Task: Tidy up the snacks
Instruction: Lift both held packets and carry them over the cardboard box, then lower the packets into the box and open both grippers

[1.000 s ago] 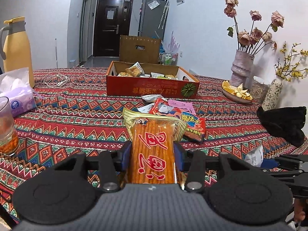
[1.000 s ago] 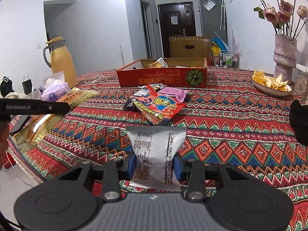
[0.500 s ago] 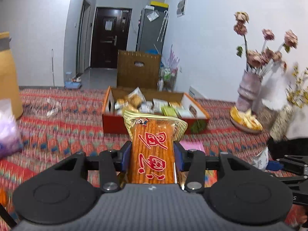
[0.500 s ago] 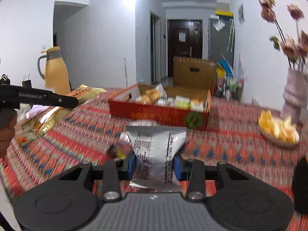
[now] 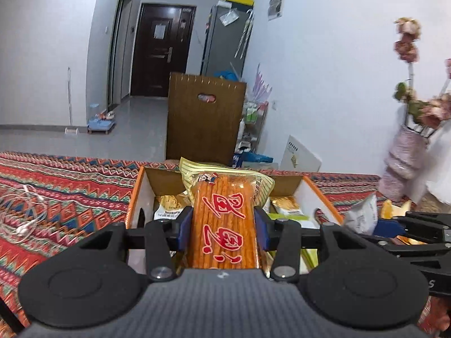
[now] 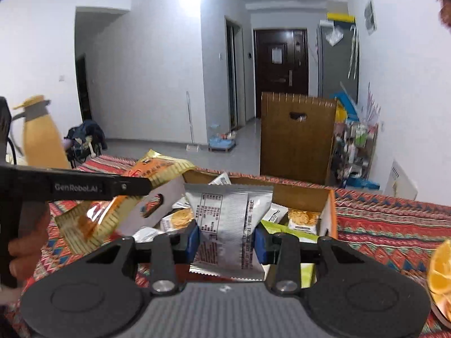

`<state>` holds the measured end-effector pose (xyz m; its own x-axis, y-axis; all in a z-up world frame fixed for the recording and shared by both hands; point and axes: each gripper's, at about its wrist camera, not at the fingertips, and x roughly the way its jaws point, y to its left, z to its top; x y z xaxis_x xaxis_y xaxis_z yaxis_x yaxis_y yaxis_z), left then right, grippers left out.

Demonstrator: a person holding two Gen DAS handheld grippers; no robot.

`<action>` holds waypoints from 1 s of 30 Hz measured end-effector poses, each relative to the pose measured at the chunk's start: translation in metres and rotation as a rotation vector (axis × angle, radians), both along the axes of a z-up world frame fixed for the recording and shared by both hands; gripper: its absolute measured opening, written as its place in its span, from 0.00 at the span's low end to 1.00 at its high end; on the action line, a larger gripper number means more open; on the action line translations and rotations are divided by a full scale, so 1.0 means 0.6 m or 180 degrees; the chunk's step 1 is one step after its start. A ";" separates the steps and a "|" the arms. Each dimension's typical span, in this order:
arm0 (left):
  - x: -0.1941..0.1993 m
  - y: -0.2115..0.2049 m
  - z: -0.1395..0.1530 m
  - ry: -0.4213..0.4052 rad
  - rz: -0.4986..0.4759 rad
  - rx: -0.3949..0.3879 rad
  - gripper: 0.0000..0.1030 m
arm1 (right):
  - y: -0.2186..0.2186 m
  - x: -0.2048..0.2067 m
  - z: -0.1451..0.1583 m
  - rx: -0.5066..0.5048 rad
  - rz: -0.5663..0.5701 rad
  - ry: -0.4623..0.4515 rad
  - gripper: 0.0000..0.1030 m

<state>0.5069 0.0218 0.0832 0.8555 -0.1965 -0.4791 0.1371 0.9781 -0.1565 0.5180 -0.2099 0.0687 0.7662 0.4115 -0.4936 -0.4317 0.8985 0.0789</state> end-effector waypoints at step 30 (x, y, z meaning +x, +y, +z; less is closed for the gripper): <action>0.094 0.019 0.000 0.0302 -0.0040 -0.0130 0.68 | -0.008 0.144 -0.008 0.0018 -0.0282 0.0640 0.64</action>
